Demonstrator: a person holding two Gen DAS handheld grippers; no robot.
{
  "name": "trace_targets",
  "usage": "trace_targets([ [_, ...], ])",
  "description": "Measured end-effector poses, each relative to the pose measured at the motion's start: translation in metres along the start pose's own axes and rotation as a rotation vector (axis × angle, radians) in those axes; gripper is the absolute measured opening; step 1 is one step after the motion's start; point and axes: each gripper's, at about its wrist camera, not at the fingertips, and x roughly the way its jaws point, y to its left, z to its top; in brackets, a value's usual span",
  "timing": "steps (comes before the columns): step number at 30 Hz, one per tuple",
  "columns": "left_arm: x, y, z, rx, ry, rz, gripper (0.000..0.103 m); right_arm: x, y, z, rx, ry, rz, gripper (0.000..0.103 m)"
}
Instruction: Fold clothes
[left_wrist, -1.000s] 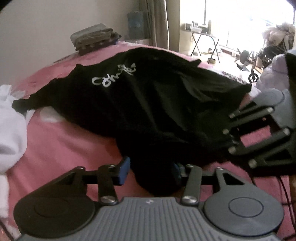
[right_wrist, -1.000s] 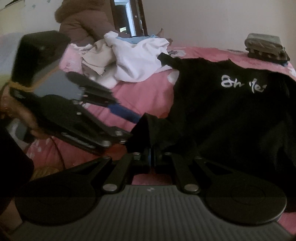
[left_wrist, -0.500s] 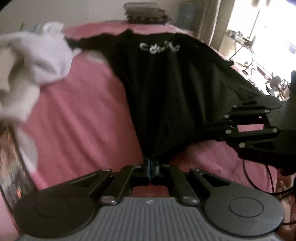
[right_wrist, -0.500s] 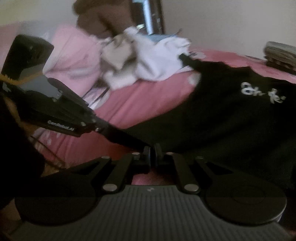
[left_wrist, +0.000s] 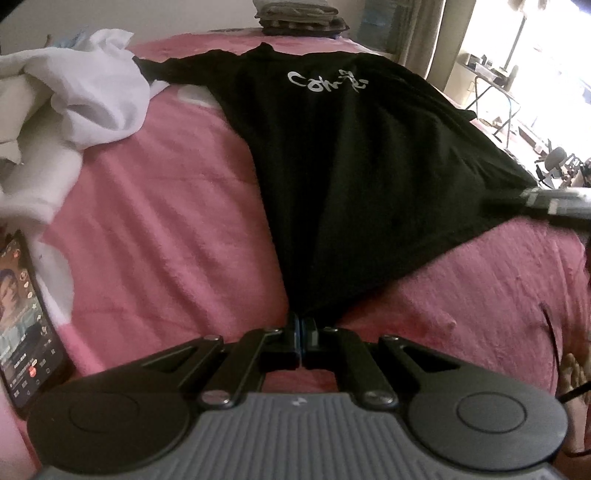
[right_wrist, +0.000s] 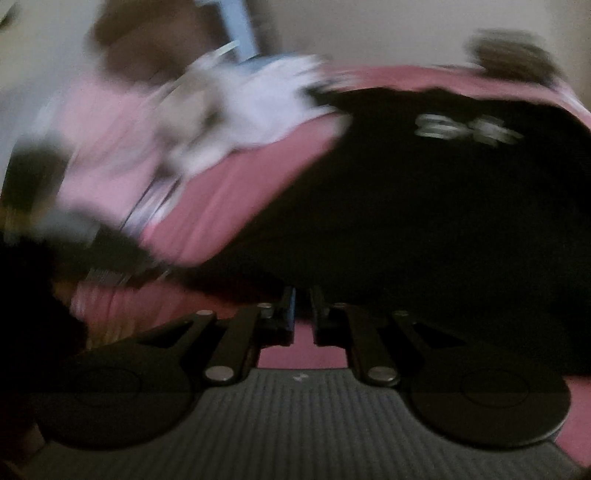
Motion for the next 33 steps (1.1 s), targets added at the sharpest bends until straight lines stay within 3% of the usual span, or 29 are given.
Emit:
trace_targets([
  [6, 0.000, -0.001, -0.002, 0.010, 0.008, 0.000, 0.002, -0.069, -0.114, 0.007, 0.367, -0.205, -0.391, 0.042],
  [8, -0.002, -0.001, -0.002, 0.020, 0.001, 0.006, 0.002, -0.079, -0.145, 0.004, 0.469, -0.229, -0.457, 0.051],
  [9, -0.003, -0.002, -0.001, 0.025, -0.002, 0.010, 0.002, -0.080, -0.158, 0.001, 0.516, -0.229, -0.476, 0.052],
  [14, -0.004, 0.001, 0.004, 0.027, 0.032, -0.019, 0.004, -0.064, -0.186, -0.014, 0.684, -0.167, -0.458, 0.052],
  [16, -0.004, 0.006, 0.006, -0.001, 0.069, -0.033, 0.020, -0.059, -0.182, -0.020, 0.704, -0.170, -0.462, 0.052],
  [18, -0.008, 0.017, 0.003, -0.065, 0.087, -0.044, 0.029, -0.060, -0.180, -0.022, 0.706, -0.182, -0.465, 0.052],
  [20, -0.015, 0.028, 0.001, -0.131, 0.084, -0.055, 0.031, -0.061, -0.182, -0.020, 0.717, -0.189, -0.461, 0.052],
  [25, -0.032, 0.053, 0.014, -0.216, 0.038, -0.032, 0.043, -0.080, -0.179, -0.015, 0.737, -0.221, -0.481, 0.052],
  [29, -0.038, 0.064, 0.039, -0.276, -0.027, -0.063, 0.052, -0.084, -0.170, -0.001, 0.694, -0.257, -0.491, 0.052],
  [33, -0.029, 0.065, 0.066, -0.303, -0.056, -0.098, 0.055, -0.075, -0.168, 0.018, 0.647, -0.261, -0.471, 0.052],
])
